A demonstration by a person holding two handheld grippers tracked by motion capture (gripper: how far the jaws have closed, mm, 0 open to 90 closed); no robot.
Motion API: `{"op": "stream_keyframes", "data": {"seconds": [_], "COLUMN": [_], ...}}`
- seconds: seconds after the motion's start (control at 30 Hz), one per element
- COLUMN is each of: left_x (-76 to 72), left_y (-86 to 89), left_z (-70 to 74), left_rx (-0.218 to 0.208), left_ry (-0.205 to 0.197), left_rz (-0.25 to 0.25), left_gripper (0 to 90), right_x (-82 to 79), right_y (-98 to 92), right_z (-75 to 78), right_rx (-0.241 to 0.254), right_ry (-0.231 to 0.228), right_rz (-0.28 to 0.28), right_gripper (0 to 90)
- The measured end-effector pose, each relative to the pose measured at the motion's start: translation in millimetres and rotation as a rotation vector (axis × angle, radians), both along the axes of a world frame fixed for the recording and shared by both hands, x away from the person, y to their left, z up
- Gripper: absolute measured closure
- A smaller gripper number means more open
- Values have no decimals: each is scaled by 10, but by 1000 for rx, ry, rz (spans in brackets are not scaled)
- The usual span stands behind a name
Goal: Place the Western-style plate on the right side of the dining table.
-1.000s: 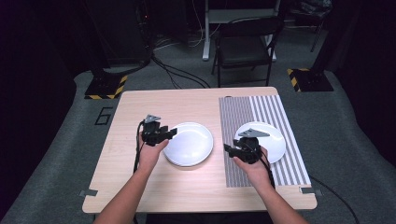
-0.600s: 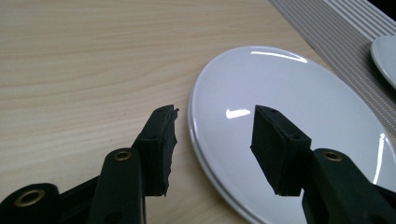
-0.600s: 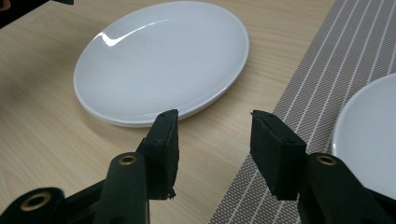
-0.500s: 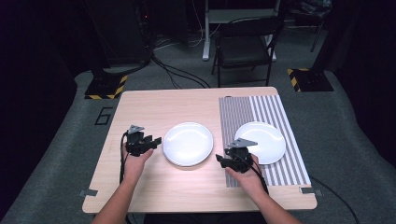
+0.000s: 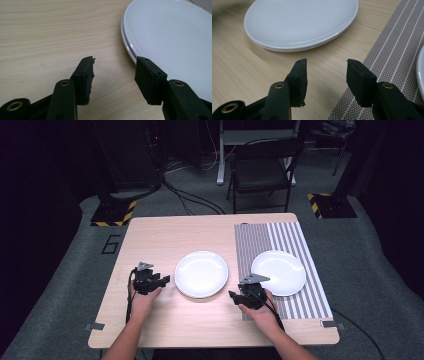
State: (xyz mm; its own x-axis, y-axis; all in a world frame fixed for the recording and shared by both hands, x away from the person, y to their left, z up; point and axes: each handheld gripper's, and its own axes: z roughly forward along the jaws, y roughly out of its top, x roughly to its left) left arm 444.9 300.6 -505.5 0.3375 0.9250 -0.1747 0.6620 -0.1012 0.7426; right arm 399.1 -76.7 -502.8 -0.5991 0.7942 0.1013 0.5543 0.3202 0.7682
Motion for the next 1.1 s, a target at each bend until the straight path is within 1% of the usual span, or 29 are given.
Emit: {"op": "stream_keyframes", "data": {"seconds": [0.1,0.13,0.23,0.33,0.4,0.47,0.5,0.57,0.6,0.67,0.77,0.8,0.83,0.9,0.97,1.1], "left_x": [-2,-3,6,20,28,36,40,48,47,47,69,84,98,118,124,122], "left_y": [-3,-3,13,42,56,71,80,92,108,145,191,204,219,229,232,214], "left_z": [-22,-43,-93,-114,-121,-132,-136,-146,-142,-133,-136,-141,-144,-163,-168,-176], "left_rx": [36,39,53,51,47,52,52,55,61,55,54,58,73,83,82,107], "left_ry": [8,-5,3,8,2,4,9,6,6,2,-7,-5,-3,-5,-12,-23], "left_rz": [-8,-7,-3,7,19,24,23,29,30,44,69,69,66,72,80,83], "left_gripper": [483,484,483,475,463,461,460,454,452,452,447,446,446,446,445,433], "right_x": [-5,-3,-6,-17,-26,-41,-44,-59,-61,-73,-90,-96,-108,-117,-117,-116], "right_y": [9,9,24,44,53,62,64,74,75,86,79,71,69,61,58,68], "right_z": [-51,-69,-121,-161,-186,-210,-218,-221,-224,-222,-223,-224,-226,-229,-227,-244], "right_rx": [-3,-5,-1,-16,-24,-30,-29,-28,-34,-33,-39,-45,-46,-53,-46,-59], "right_ry": [3,4,21,17,11,16,6,2,-6,-4,-21,-29,-30,-33,-36,-41], "right_rz": [22,28,30,40,44,40,46,47,54,54,52,57,53,53,46,51], "right_gripper": [508,508,508,506,503,498,495,495,494,494,489,489,488,485,480,461]}}
